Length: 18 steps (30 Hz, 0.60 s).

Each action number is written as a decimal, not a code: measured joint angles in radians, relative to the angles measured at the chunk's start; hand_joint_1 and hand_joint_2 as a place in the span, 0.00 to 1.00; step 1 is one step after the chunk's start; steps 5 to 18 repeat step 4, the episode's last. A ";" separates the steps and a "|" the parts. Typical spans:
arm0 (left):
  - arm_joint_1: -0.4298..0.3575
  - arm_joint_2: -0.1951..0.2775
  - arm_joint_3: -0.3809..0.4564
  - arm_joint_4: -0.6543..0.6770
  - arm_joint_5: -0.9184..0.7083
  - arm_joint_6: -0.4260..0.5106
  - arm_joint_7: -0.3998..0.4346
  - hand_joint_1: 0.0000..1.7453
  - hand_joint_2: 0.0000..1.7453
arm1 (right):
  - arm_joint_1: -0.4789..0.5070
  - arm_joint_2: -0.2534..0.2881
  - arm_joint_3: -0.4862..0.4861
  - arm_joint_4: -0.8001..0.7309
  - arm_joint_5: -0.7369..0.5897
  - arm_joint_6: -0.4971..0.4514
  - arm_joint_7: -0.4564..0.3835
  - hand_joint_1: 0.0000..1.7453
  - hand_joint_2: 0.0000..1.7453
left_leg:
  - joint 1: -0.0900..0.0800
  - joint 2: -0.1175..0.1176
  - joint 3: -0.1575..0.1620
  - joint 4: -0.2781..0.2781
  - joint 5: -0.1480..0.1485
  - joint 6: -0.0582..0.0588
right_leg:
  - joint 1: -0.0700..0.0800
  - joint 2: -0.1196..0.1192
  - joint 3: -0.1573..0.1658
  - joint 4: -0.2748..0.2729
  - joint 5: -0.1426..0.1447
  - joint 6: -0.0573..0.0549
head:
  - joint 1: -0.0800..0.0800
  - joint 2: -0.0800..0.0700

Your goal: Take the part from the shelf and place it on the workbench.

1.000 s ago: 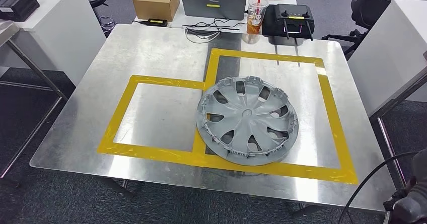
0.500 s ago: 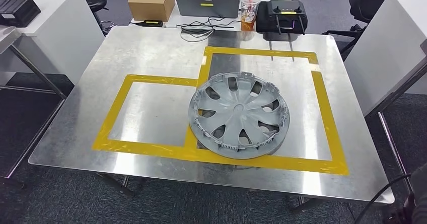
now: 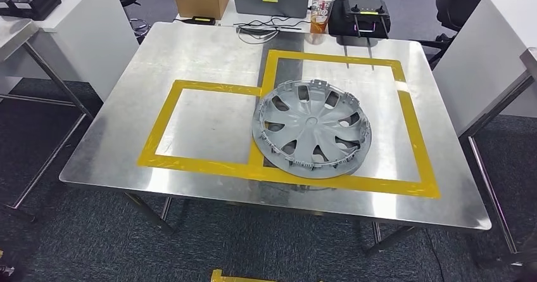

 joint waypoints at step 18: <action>0.000 -0.002 -0.006 0.014 0.000 -0.004 -0.010 0.00 0.00 | -0.011 0.033 -0.105 0.103 0.127 0.106 0.020 0.00 0.00 | -0.003 -0.001 -0.044 0.012 0.031 -0.005 | 0.001 -0.001 0.137 -0.128 0.062 0.031 | 0.000 0.000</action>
